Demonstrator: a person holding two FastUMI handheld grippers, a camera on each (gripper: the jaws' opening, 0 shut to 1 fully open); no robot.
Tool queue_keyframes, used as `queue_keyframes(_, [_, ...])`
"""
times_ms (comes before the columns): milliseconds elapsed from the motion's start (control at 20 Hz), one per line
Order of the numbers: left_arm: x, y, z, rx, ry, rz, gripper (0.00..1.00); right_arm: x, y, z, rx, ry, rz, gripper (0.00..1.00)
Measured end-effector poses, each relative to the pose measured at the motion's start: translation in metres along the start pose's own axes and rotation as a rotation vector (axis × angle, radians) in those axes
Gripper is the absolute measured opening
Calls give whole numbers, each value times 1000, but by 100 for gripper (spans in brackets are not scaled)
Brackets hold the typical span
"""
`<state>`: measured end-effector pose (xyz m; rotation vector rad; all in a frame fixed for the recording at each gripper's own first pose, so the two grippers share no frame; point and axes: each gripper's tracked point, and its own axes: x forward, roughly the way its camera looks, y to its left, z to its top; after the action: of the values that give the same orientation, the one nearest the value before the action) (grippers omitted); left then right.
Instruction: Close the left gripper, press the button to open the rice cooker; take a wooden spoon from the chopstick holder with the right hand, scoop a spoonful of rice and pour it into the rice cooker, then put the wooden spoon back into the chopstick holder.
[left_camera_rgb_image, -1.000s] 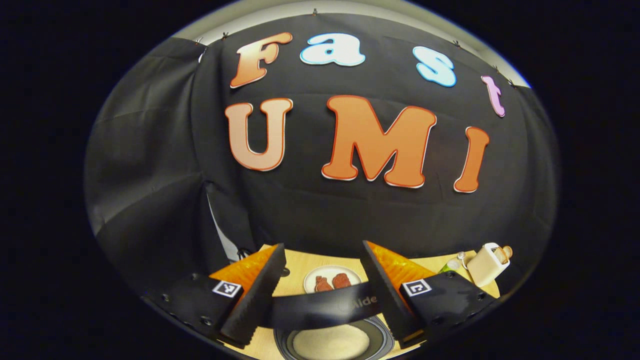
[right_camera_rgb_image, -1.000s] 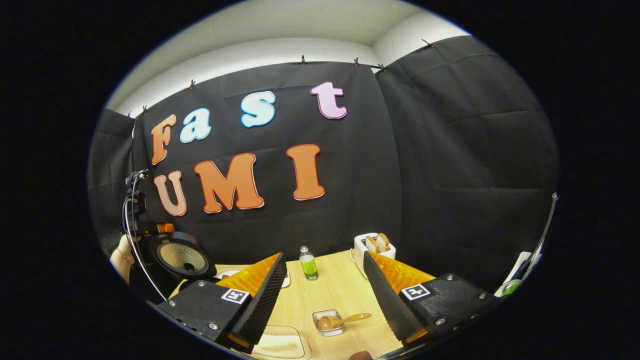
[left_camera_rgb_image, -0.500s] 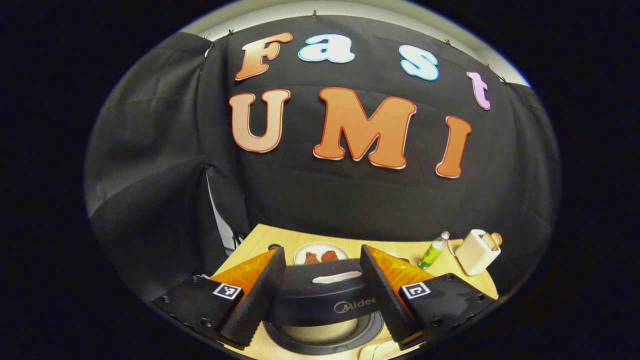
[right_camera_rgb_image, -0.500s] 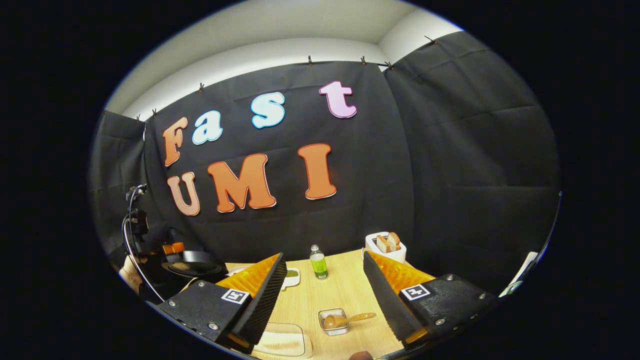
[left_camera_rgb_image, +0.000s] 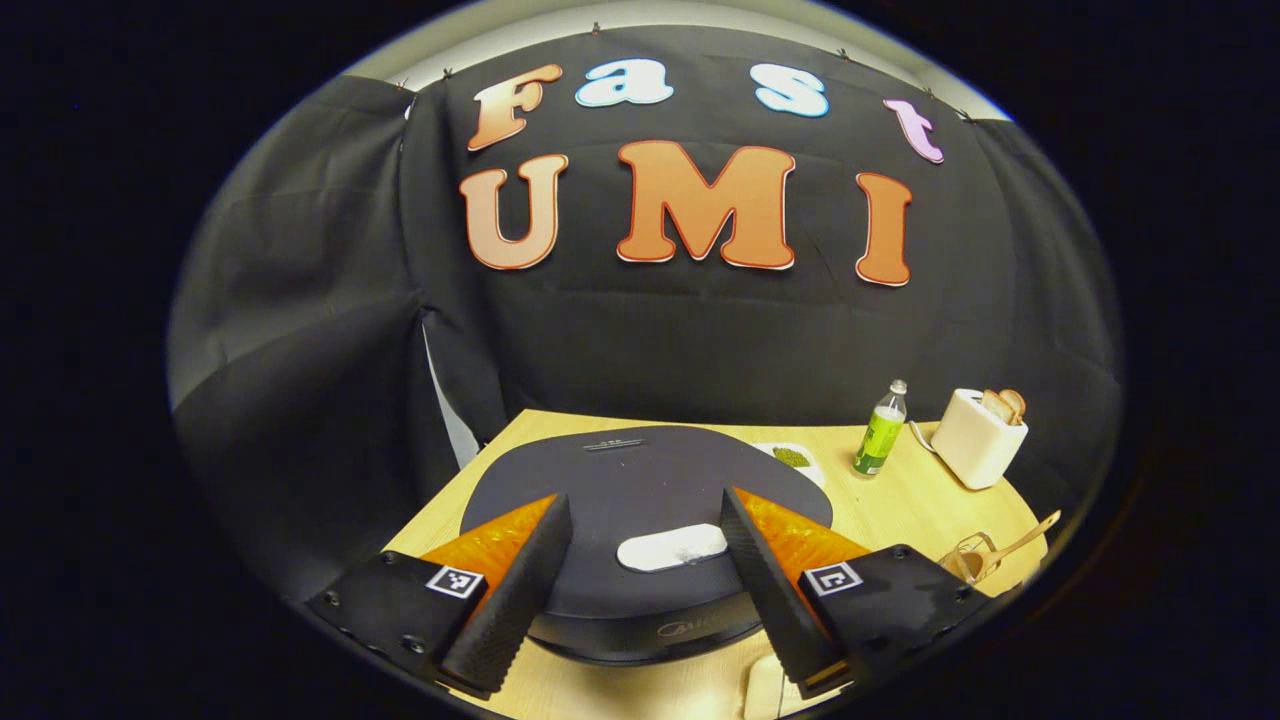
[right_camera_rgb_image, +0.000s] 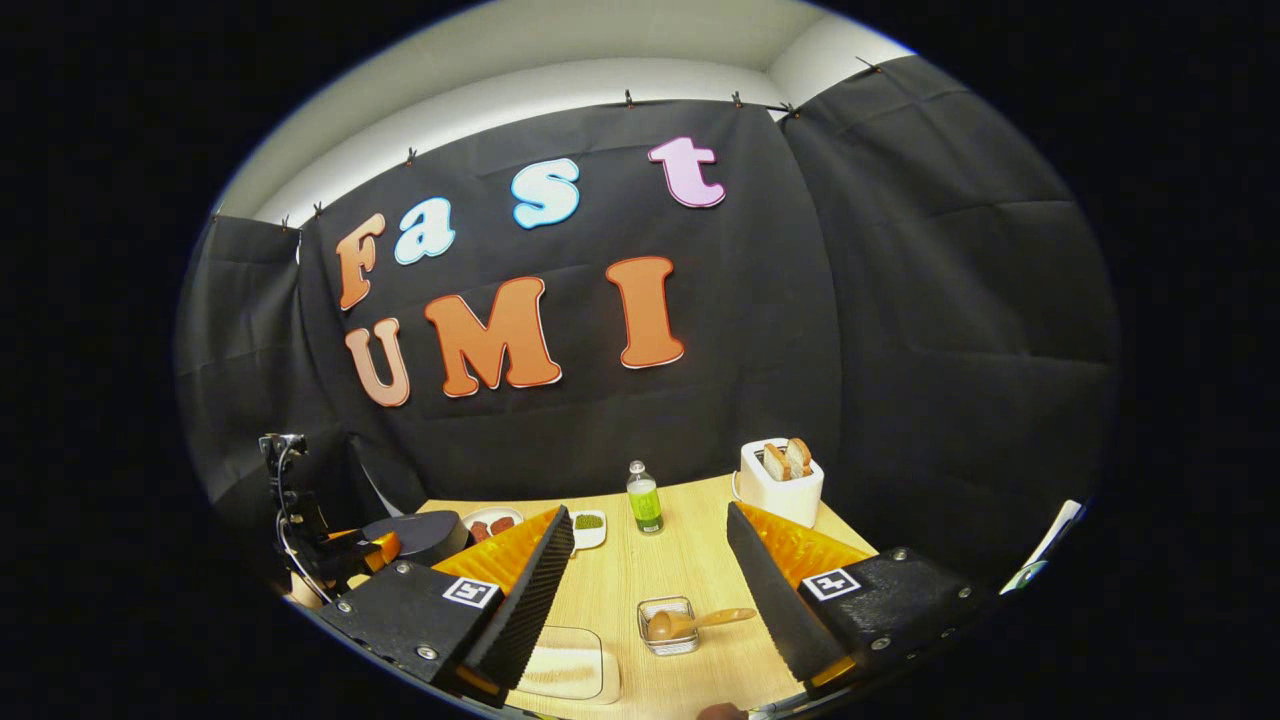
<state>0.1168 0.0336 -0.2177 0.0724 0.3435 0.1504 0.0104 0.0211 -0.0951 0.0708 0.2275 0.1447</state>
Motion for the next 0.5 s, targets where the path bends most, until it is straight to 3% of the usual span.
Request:
queue_keyframes(200, [3, -6, -42, 34, 75, 16, 98, 5, -3, -15, 0, 31, -1, 95])
queue_keyframes(500, [2, -4, -45, 44, 47, 28, 100, 10, -13, -32, 8, 71, -21, 95])
